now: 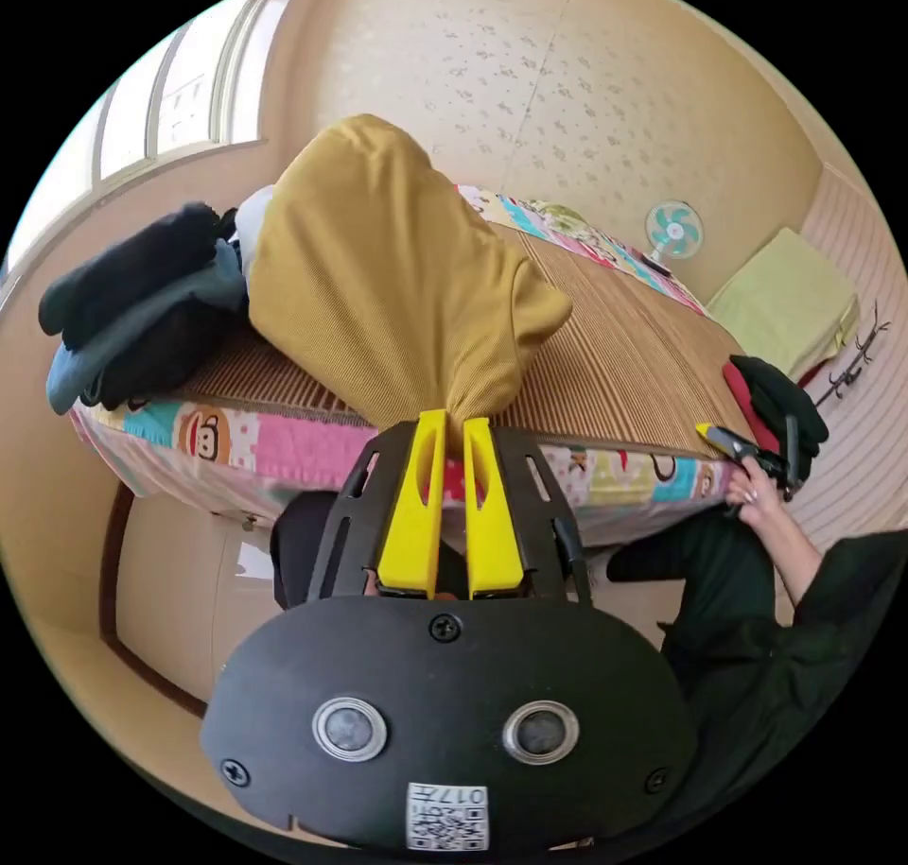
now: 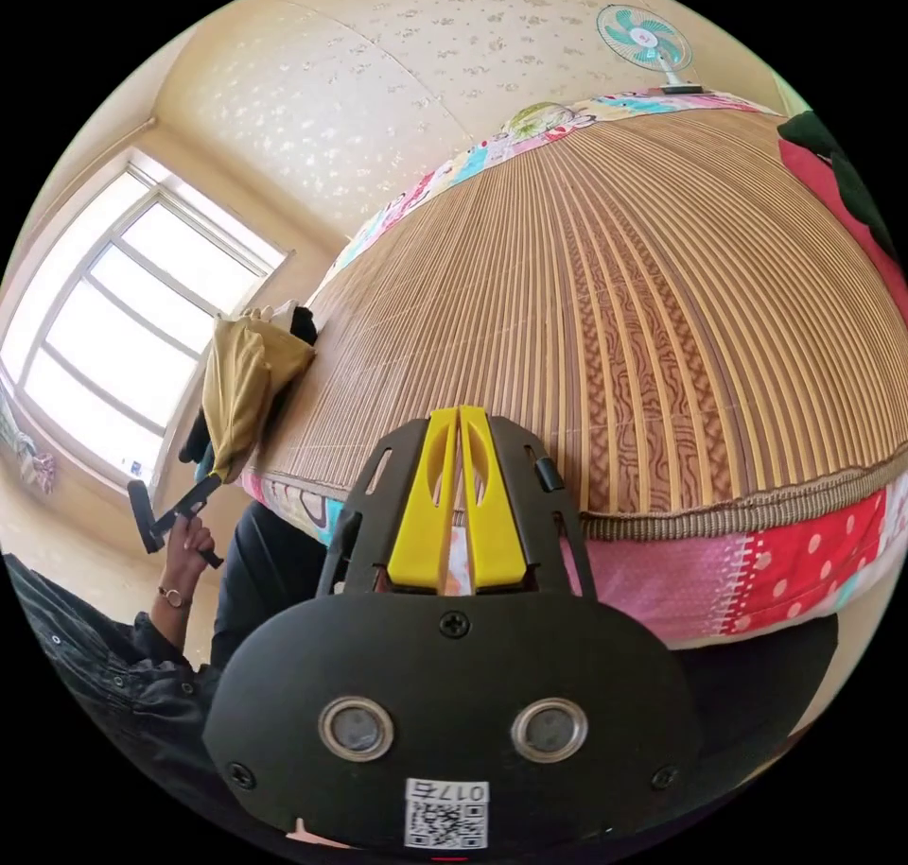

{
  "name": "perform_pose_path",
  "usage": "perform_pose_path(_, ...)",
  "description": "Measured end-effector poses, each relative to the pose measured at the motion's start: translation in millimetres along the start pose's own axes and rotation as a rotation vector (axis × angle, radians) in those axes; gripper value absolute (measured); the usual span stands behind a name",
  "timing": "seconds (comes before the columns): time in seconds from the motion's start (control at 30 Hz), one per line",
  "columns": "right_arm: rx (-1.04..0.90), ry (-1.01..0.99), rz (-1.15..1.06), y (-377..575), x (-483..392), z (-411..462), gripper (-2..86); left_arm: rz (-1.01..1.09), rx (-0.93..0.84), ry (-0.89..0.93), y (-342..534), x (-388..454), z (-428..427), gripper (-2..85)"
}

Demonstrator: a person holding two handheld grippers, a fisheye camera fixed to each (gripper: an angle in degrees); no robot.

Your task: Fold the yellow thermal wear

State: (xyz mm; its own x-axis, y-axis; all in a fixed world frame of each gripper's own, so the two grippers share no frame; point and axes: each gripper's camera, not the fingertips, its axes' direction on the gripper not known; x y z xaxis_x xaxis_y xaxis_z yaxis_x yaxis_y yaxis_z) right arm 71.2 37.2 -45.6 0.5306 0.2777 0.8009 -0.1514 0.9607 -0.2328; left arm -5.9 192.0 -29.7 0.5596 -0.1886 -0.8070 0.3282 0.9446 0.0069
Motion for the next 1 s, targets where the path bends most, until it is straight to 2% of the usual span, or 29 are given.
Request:
perform_pose_path(0.07,-0.010,0.007,-0.014,1,2,2,0.3,0.033,-0.090,0.085,29,-1,-30,4.5)
perform_pose_path(0.13,-0.005,0.027,-0.026,4,2,4,0.3,-0.028,-0.086,0.044,30,-5,-56,5.7)
perform_pose_path(0.27,0.037,0.080,-0.017,16,0,7,0.2,0.001,0.074,0.007,-7,30,-110,8.0)
perform_pose_path(0.4,0.060,0.126,-0.010,25,-4,7,0.3,0.110,0.165,0.115,-54,93,-112,9.4)
perform_pose_path(0.5,0.046,0.188,-0.049,30,-10,8,0.4,0.147,-0.082,0.082,-84,141,-36,10.6)
perform_pose_path(0.57,0.037,0.199,-0.056,35,-8,5,0.4,0.087,-0.343,0.057,-79,152,40,11.9)
perform_pose_path(0.63,0.033,0.183,-0.045,39,-3,1,0.4,0.037,-0.339,-0.014,-65,148,50,9.8)
perform_pose_path(0.7,0.027,0.143,-0.013,44,6,-6,0.4,0.044,-0.317,0.013,-61,141,24,5.5)
perform_pose_path(0.8,-0.024,0.053,0.034,51,23,-20,0.4,0.082,-0.152,0.335,-60,105,-73,2.3)
perform_pose_path(0.87,-0.072,0.025,-0.001,60,24,-30,0.5,0.239,0.118,0.752,-54,68,-190,1.5)
perform_pose_path(0.9,-0.086,0.017,-0.017,63,23,-32,0.5,0.286,0.204,0.850,-50,58,-222,1.3)
perform_pose_path(0.93,-0.112,-0.007,-0.055,68,20,-37,0.6,0.378,0.366,0.996,-40,39,-284,1.1)
perform_pose_path(1.0,-0.099,-0.080,-0.116,76,11,-47,0.7,0.480,0.539,1.058,-26,18,-361,0.9)
